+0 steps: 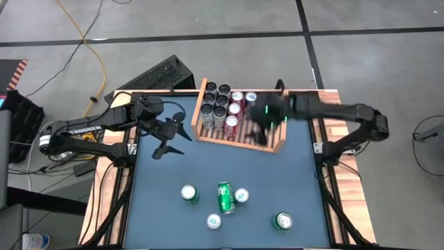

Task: Place canned beverage on shelf
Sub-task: Put the blue soda can on the shelf aligned with the other blue soda can

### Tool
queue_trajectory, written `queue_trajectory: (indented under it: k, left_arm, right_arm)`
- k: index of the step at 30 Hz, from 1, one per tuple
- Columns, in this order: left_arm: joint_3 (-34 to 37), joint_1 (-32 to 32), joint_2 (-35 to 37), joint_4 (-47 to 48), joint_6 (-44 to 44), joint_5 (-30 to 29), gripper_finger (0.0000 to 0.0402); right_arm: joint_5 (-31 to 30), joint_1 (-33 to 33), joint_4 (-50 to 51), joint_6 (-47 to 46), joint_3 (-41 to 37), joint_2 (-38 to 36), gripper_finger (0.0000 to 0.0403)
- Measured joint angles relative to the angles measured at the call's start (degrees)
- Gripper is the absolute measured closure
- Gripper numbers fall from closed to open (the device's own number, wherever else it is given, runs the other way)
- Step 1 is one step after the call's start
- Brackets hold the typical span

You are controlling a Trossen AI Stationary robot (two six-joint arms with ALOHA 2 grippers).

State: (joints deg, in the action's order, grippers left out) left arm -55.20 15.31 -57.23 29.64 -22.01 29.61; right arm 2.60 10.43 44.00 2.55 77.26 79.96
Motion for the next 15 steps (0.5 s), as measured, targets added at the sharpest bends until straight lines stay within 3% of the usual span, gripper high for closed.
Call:
queue_trajectory:
  k: [3,5,9,15]
  left_arm:
    - [0.0,-1.2,0.0,-1.5,0.9,0.0,0.014]
    - [0.0,-2.3,0.0,-2.3,2.2,0.0,0.014]
    - [0.0,-5.0,0.0,-2.6,4.8,0.0,0.014]
    - [0.0,-9.1,0.0,-2.7,6.1,-0.7,0.014]
  right_arm:
    - [-11.2,-10.3,0.5,0.2,-0.1,0.2,0.0074]
    - [-14.0,-15.6,-0.6,-0.8,-0.1,0.8,0.0074]
    - [-14.8,-22.8,-6.4,-7.0,-0.1,3.0,0.0074]
    - [-14.7,-28.2,-24.6,-0.8,0.1,7.8,0.0074]
